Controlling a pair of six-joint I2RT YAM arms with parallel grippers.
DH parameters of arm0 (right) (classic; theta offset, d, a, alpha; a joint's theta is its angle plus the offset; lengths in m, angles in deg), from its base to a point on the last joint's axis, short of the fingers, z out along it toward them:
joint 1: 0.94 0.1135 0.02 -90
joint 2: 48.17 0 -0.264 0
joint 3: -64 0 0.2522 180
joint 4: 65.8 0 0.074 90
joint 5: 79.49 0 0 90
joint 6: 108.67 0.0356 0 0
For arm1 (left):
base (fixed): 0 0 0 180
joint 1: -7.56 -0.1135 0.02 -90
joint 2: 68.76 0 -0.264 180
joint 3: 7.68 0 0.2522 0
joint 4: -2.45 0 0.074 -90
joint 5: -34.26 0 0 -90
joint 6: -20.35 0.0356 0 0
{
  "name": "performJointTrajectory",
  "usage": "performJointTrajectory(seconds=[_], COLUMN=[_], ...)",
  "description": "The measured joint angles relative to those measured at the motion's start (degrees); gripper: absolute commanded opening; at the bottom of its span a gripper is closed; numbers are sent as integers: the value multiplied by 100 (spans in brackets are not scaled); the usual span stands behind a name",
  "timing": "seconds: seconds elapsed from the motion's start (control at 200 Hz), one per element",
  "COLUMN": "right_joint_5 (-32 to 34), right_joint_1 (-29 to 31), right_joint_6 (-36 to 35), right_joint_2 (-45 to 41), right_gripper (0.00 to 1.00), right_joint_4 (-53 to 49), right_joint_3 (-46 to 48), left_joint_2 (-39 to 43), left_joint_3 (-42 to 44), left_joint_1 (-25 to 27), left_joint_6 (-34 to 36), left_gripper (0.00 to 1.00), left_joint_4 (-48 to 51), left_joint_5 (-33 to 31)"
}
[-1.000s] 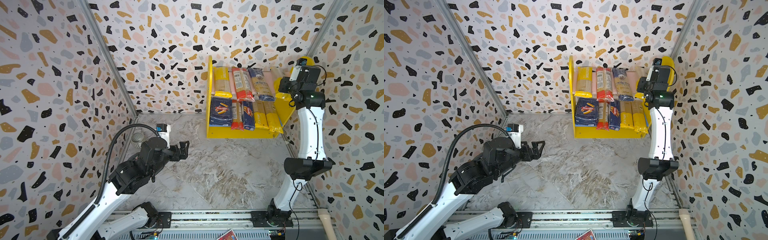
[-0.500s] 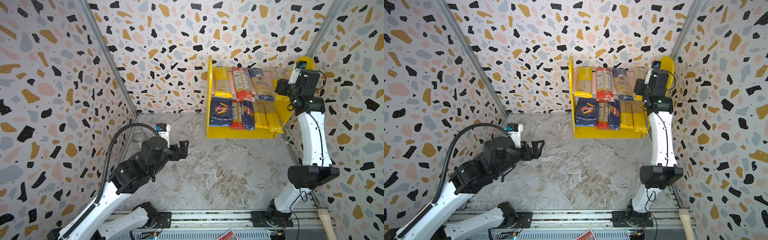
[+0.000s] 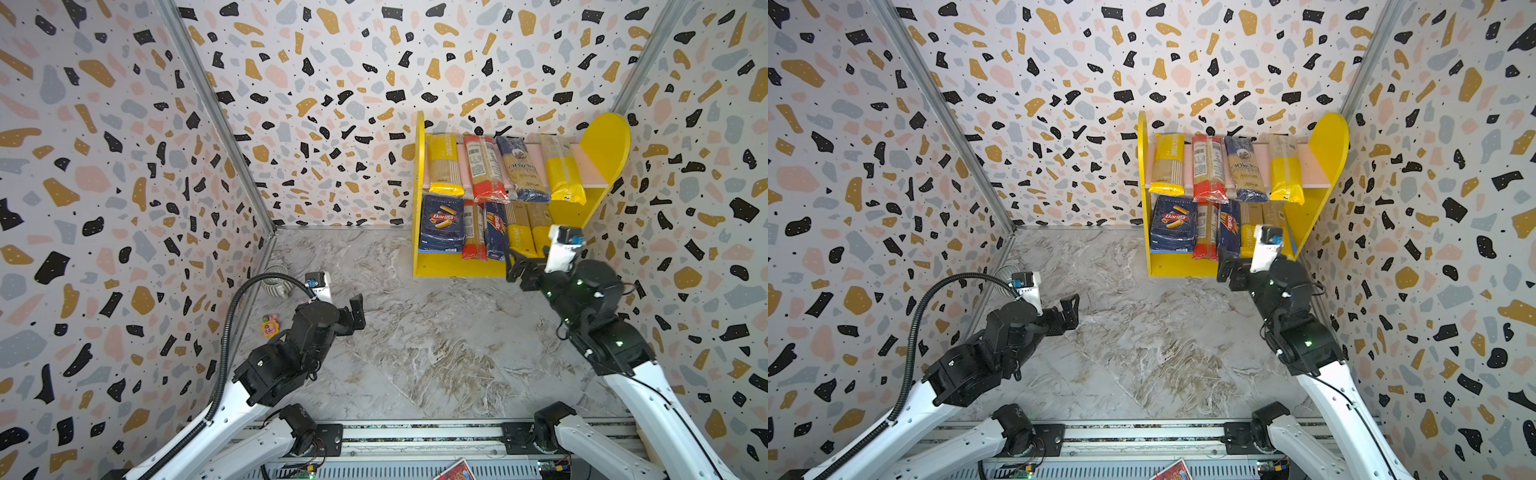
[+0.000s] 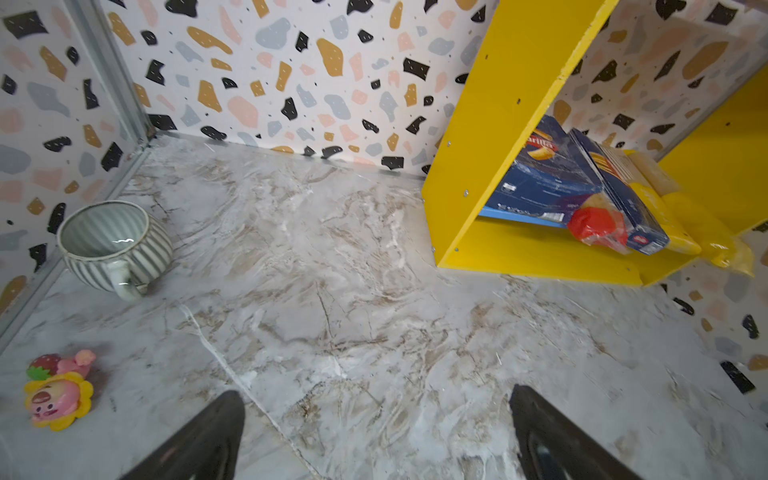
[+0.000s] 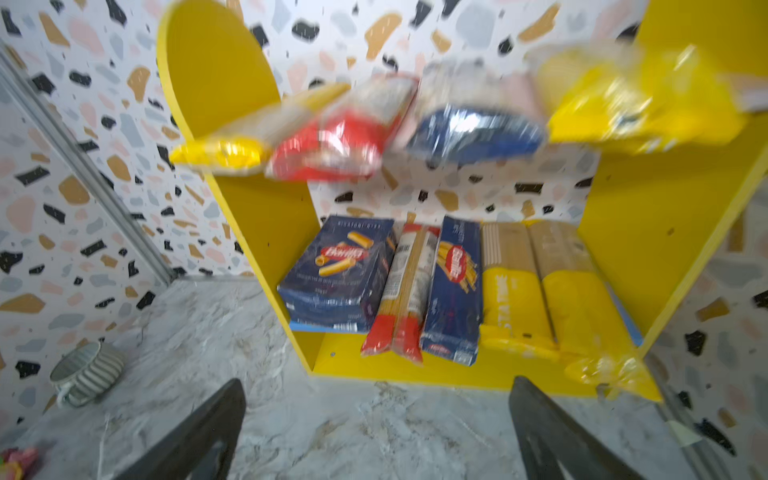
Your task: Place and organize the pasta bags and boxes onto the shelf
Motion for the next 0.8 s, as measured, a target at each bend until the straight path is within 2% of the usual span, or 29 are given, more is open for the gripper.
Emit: performJointTrajectory(seconds=[0.095,0.205,0.32,0.395,0.576,0.666,0.801], right_joint_5=[76,20,22,122,584,704,612], right_joint_1=[186,240,293,317,315,197,-404], right_joint_6=[136,-55,-323,-527,-874,-935,-929], right_joint_2=[-4,-280,-704,-951,-1019,-793,-116], right_gripper=[99,99,99,99,99,99,99], right_joint_4=[142,468,1005,1716,3185,3834,4760], right_joint_3=[1137,2354,3119,3556,4363,4607,4734], left_joint_2=[162,146,74,94,20,-398,-1335], left_joint_3=[376,754,1331,1821,2649,2782,3025], left_joint_1=[0,0,66,116,162,160,-35], left_joint_6=[0,96,330,566,1749,2376,3130], left_gripper=[100,100,99,99,99,100,99], left_joint_4=[-396,-968,-1805,-2382,-4065,-4929,-6454], left_joint_5=[-409,-874,-1266,-1473,-2387,-3029,-3698])
